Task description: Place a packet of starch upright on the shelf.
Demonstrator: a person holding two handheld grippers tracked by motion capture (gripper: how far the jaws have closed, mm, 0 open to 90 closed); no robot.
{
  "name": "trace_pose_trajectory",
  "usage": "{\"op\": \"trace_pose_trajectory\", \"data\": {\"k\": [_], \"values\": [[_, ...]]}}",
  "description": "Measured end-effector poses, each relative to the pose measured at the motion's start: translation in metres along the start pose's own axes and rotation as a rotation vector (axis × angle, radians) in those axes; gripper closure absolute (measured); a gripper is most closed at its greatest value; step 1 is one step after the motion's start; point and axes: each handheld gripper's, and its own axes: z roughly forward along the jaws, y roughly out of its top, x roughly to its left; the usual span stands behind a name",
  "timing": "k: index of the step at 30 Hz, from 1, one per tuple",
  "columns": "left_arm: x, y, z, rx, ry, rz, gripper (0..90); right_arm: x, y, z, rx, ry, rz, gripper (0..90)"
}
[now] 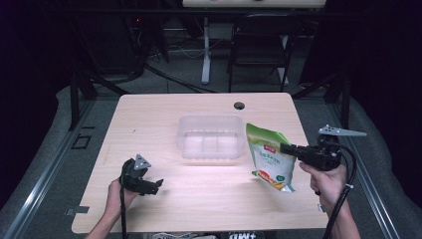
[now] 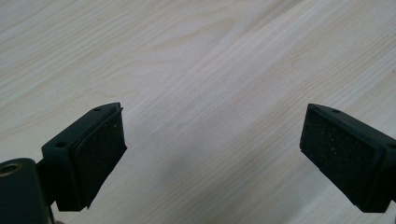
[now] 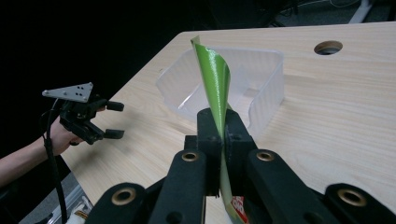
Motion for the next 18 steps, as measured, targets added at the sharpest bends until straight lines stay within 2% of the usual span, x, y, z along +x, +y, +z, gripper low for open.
{"op": "trace_pose_trajectory", "data": {"k": [18], "values": [[0.000,0.000,0.000,0.001,-0.001,-0.002,6.5,0.013,0.017,0.009,-0.013,0.036,-0.039,88.0]]}}
